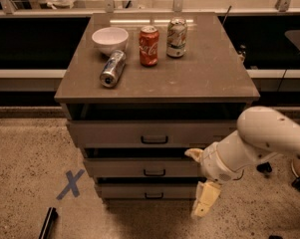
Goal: Open bottom drawer
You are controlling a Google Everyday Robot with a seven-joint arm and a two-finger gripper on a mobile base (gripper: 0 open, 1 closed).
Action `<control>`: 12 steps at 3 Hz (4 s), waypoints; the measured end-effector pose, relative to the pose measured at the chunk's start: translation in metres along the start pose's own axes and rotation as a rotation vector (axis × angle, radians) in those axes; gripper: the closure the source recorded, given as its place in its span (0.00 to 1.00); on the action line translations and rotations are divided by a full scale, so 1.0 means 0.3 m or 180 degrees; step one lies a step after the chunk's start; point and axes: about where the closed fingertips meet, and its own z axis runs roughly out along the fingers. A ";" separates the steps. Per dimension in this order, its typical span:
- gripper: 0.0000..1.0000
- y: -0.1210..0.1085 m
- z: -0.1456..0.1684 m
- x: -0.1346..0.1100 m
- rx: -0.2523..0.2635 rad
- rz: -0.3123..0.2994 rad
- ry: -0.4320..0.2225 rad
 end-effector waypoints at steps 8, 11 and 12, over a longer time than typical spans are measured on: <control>0.00 -0.125 0.806 0.805 0.0615 -0.0220 -0.1014; 0.00 -0.245 0.932 0.777 0.0512 -0.0398 -0.0938; 0.00 -0.316 1.005 0.807 0.0467 -0.0326 -0.0948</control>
Offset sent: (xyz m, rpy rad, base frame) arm -0.0095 -0.0349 -0.1866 0.2761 -0.3110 -0.0257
